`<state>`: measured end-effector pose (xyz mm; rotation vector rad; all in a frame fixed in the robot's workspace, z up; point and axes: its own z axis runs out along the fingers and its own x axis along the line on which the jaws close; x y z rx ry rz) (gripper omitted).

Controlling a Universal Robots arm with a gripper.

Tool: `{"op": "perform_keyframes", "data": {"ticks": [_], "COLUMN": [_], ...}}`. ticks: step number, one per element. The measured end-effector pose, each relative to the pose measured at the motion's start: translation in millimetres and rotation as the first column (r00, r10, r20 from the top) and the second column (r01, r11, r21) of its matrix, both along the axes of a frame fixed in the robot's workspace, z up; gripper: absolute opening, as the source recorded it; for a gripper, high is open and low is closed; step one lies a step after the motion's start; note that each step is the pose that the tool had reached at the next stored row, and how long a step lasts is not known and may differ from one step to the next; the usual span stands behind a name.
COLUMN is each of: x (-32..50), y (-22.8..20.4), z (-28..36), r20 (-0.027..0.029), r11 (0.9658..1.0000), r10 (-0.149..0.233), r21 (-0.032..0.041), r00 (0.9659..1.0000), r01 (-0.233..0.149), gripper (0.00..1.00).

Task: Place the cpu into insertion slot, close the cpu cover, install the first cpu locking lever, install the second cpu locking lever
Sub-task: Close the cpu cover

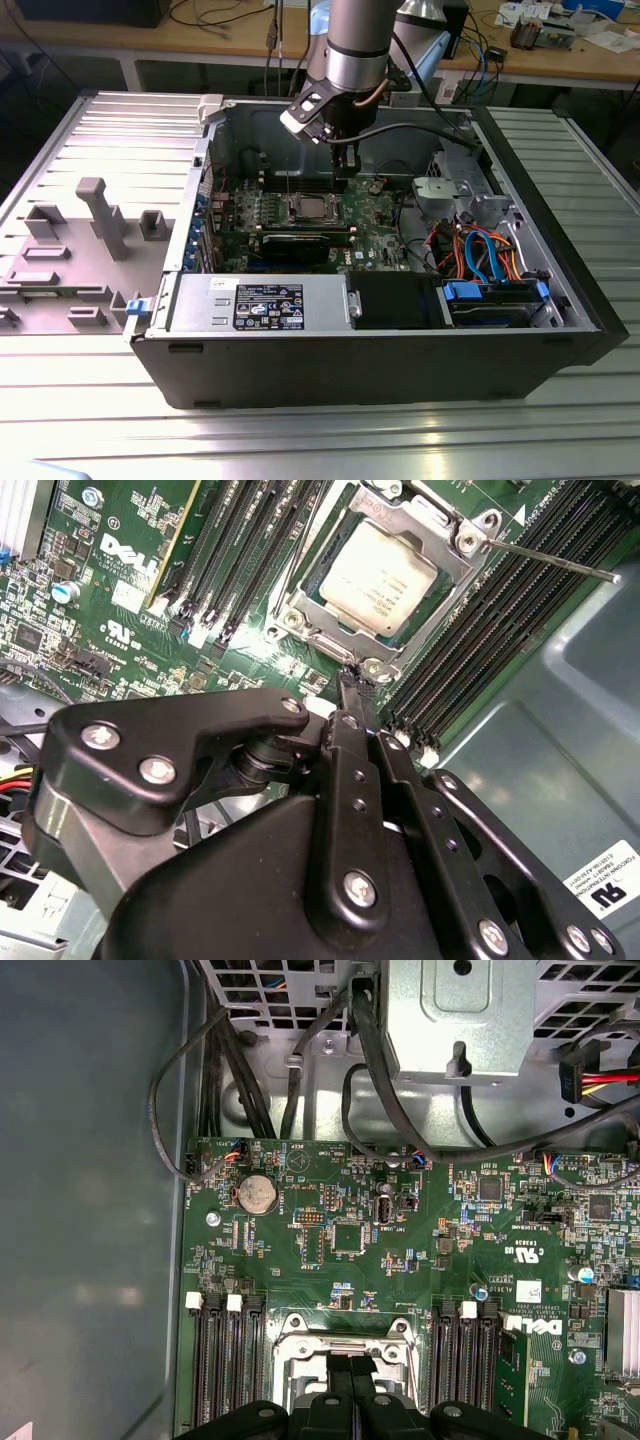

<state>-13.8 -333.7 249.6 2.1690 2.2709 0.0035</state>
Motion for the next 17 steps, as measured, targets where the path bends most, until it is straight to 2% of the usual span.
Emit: {"op": "perform_keyframes", "data": {"ticks": [5, 13, 17], "x": [-4.1, -14.9, -27.1], "y": [-0.1, -1.5, -1.5], "z": [-0.7, -6.1, -8.8], "r20": [0.0000, 0.0000, 0.0000], "r11": [1.0000, 0.9999, 0.9999], "r10": [0.001, 0.011, 0.011], "r21": [0.0001, 0.0011, 0.0017], "r00": [1.0000, 0.9999, 0.9999], "r01": [-0.001, -0.011, -0.011], "gripper": [0.11, 0.11, 0.11]}}
